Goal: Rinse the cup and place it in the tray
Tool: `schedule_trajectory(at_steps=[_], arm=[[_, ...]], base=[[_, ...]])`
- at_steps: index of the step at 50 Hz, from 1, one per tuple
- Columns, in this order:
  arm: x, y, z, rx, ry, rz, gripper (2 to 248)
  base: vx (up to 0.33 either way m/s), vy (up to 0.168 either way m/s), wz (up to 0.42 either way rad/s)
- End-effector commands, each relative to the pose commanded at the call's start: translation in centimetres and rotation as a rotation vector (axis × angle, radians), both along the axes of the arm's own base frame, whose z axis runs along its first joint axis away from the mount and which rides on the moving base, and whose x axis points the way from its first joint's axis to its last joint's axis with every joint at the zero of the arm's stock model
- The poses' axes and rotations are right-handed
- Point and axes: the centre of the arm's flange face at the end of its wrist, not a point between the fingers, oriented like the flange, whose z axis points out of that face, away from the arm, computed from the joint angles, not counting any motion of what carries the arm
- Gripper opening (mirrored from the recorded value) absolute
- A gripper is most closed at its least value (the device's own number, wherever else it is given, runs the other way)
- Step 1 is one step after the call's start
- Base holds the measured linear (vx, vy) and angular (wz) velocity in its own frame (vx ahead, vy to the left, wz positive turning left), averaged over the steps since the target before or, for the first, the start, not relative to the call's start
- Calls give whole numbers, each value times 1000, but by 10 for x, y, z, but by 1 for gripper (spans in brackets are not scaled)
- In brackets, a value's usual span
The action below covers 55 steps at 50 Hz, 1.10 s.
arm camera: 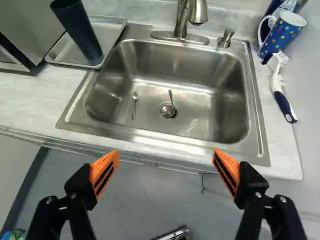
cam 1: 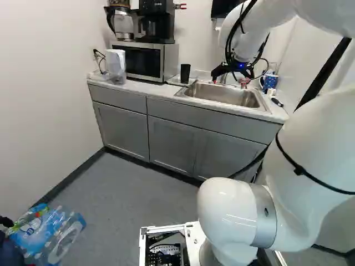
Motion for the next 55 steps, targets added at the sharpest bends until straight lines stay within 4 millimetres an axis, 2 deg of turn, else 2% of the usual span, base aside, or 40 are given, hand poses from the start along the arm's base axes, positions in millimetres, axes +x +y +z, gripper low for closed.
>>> schedule_trajectory(at_steps=[31, 55], arm=[[0, 0, 0, 0, 0, 0, 247], [0, 0, -1, 0, -1, 1, 247]], base=[[-96, 57, 0], [-5, 3, 1]])
